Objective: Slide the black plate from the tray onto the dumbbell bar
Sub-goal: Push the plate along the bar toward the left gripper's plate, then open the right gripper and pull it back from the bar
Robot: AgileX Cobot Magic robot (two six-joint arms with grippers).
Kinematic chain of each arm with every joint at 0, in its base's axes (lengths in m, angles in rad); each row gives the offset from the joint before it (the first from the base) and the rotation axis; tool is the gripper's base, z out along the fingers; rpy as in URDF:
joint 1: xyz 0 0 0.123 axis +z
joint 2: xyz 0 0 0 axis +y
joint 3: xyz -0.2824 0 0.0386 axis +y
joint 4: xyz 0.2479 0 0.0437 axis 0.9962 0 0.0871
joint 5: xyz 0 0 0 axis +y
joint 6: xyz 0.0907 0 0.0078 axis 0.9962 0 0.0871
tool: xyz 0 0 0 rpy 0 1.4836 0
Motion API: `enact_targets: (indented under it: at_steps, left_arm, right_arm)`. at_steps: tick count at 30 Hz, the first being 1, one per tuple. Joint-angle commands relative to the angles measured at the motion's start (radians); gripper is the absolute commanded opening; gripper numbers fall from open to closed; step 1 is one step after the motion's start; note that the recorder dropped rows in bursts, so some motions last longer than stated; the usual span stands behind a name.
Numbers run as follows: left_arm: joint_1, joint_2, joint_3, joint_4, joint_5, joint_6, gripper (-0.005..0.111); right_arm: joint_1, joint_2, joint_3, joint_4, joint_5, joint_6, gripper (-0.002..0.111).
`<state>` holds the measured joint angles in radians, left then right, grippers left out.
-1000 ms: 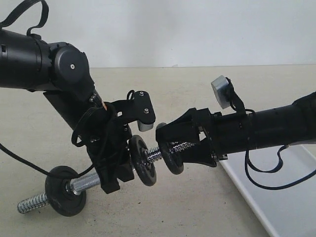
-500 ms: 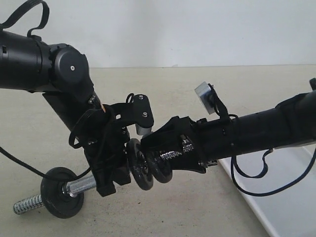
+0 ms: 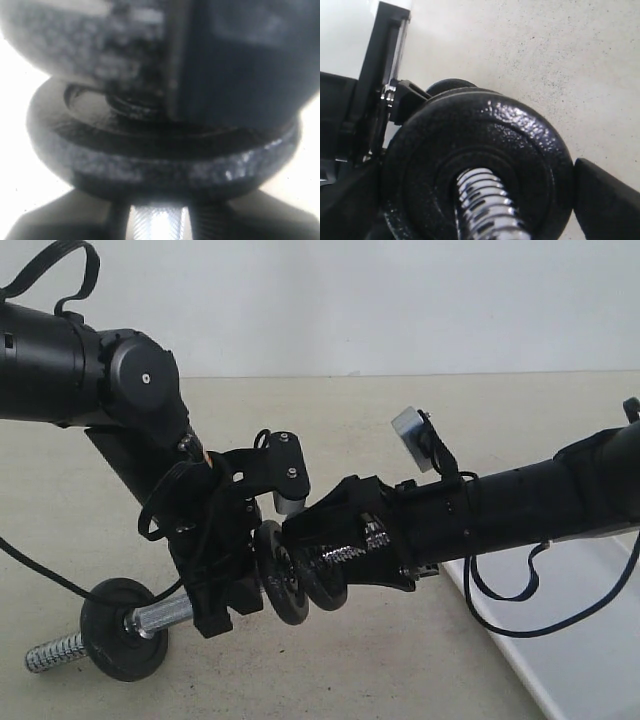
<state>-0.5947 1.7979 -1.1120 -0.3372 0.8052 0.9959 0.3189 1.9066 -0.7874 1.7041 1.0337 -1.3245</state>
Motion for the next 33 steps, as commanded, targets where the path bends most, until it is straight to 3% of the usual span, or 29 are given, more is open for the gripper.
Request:
enact_targets:
  at_steps: [1, 10, 22, 33]
  left_arm:
    - [-0.009, -0.047, -0.029, -0.093, -0.023, 0.012, 0.004]
    - [-0.009, -0.047, -0.029, -0.093, -0.023, 0.012, 0.004]
    - [-0.009, -0.047, -0.029, -0.093, -0.069, 0.010, 0.004]
    - [-0.009, -0.041, -0.029, -0.090, -0.167, 0.008, 0.004]
  right_arm:
    - [0.004, -0.012, -0.014, 0.040, -0.011, 0.001, 0.104]
    - [-0.037, -0.012, -0.014, 0.008, -0.025, 0.001, 0.104]
    - [-0.308, -0.012, -0.014, -0.128, 0.187, -0.048, 0.104]
    - [-0.330, -0.082, -0.014, -0.146, 0.187, -0.068, 0.104]
